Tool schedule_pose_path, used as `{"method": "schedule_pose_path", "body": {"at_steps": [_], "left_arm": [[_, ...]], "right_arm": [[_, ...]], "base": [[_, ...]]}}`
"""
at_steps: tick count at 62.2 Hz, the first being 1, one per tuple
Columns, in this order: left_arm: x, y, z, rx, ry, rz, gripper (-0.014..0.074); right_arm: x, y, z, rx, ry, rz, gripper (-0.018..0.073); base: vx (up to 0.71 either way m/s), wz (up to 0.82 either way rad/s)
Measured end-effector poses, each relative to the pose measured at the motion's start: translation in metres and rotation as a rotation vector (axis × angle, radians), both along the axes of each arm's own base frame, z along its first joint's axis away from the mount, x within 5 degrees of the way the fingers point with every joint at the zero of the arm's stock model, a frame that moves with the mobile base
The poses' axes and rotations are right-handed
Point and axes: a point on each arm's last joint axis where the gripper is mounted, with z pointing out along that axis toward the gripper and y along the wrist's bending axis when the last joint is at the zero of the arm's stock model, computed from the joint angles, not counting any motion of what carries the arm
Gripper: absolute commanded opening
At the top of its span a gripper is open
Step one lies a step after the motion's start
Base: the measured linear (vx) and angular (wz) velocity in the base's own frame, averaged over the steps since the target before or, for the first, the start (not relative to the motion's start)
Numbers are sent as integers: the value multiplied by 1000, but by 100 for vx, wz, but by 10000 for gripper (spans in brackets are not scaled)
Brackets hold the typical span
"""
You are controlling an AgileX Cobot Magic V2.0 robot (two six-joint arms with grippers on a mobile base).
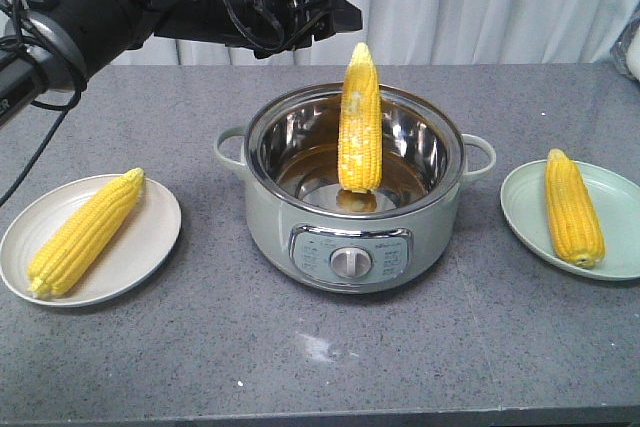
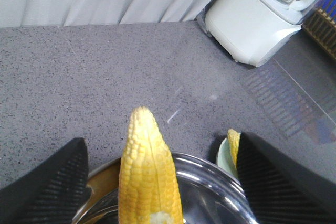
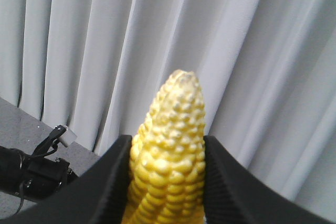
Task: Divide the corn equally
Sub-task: 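Move the left gripper over the pot to the last corn cob, then grasp the last corn cob with the left gripper and lift it out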
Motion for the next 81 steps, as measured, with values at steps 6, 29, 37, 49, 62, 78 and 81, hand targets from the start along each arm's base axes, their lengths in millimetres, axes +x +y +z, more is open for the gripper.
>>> {"method": "schedule_pose_path", "body": {"at_steps": [6, 29, 37, 49, 62, 78, 81], "left_arm": [[2, -5, -7, 11, -1, -9, 580], [8, -15, -14, -11, -9, -9, 580], [11, -18, -22, -12, 0, -7, 580], [16, -23, -36, -4, 18, -6, 580], [17, -23, -34, -10, 5, 8, 580], [17, -23, -34, -12, 2, 12, 580], [17, -23, -34, -12, 2, 12, 580]], "right_arm": [[0, 0, 0, -2, 0, -2, -1], [0, -1, 0, -10, -1, -10, -1], [0, -1, 0, -11, -1, -10, -1], [1, -1, -1, -16, -1, -15, -1], [1, -2, -1, -30, 1, -27, -1], [1, -2, -2, -34, 5, -27, -1], [1, -2, -2, -34, 5, -27, -1]], "base": [[0, 0], [0, 0], [0, 0], [0, 0], [0, 0], [0, 0], [0, 0]]}}
